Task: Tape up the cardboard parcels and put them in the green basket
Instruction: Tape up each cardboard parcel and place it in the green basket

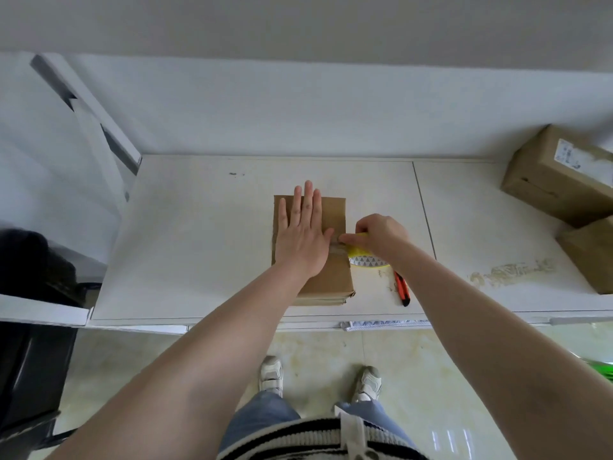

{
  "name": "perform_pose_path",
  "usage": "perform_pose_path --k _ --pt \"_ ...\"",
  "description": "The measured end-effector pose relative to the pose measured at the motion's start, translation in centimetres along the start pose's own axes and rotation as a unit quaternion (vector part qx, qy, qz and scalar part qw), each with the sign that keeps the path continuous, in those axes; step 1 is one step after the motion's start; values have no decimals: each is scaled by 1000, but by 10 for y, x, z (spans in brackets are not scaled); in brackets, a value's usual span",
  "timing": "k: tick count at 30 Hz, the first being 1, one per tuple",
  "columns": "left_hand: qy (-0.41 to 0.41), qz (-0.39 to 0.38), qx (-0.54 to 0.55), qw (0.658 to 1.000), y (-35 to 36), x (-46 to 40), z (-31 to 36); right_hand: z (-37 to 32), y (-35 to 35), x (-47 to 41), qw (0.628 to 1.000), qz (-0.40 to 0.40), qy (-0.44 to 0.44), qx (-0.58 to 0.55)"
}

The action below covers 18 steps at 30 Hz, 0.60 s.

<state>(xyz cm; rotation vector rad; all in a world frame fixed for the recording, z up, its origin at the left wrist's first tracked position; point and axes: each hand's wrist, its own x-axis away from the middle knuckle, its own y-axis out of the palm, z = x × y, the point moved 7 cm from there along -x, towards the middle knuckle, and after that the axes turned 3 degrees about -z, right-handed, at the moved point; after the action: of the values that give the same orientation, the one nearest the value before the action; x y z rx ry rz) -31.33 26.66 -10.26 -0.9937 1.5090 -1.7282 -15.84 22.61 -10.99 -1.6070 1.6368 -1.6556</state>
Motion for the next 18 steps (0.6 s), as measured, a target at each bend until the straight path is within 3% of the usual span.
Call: perform_pose_path --k 9,15,18 --pt "-6 18 73 997 -19 10 23 -3 -3 1 1000 -7 -11 4" --pt "4 164 171 972 -80 -5 12 -4 -3 1 1000 -6 -24 13" --pt "26 61 92 994 -33 14 12 -2 -2 -1 1000 -3 -26 10"
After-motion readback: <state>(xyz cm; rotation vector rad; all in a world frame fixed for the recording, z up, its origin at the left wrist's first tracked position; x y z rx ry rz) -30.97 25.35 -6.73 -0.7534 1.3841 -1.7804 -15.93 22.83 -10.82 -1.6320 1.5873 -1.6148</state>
